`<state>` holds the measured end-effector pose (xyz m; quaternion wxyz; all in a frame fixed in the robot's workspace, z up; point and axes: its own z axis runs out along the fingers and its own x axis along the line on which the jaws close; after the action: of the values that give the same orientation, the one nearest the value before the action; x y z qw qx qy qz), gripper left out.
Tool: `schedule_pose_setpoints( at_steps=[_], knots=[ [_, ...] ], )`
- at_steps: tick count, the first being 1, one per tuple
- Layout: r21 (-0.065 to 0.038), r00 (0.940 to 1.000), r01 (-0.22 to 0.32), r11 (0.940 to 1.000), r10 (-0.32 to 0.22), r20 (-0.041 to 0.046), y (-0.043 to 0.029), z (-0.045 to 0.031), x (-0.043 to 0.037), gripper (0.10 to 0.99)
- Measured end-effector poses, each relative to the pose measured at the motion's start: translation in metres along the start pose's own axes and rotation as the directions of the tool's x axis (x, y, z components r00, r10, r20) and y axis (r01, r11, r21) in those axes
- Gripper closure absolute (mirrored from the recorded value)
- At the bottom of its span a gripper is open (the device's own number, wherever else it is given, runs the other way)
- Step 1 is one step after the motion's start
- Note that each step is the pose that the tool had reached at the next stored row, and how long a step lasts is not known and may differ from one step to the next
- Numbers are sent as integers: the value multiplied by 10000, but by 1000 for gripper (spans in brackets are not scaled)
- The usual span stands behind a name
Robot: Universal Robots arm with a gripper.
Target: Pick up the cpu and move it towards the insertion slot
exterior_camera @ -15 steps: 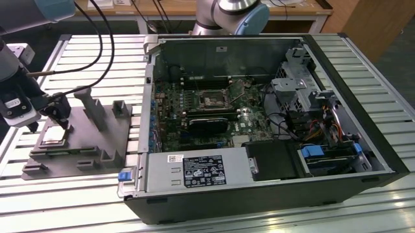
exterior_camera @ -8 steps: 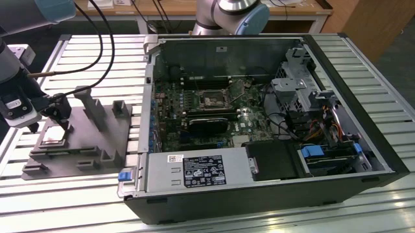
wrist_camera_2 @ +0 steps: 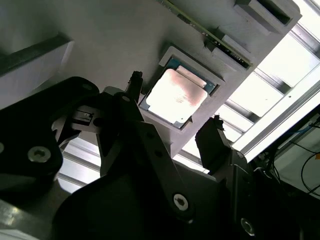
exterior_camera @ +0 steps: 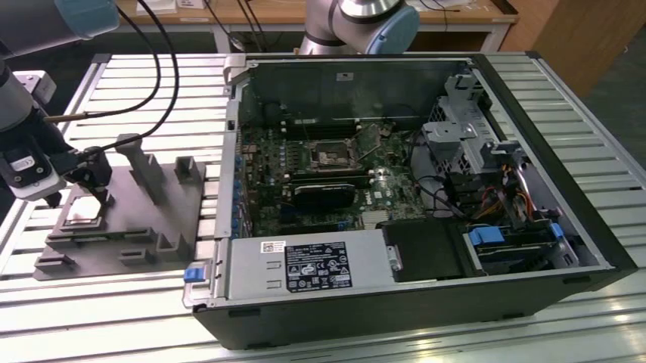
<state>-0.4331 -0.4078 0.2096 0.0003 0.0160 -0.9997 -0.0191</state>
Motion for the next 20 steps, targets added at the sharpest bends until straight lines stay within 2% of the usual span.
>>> schedule_pose_setpoints(
  at_steps=[20],
  knots=[
    [0,10000,0,10000,0,0,-3,69,0,380]
  ],
)
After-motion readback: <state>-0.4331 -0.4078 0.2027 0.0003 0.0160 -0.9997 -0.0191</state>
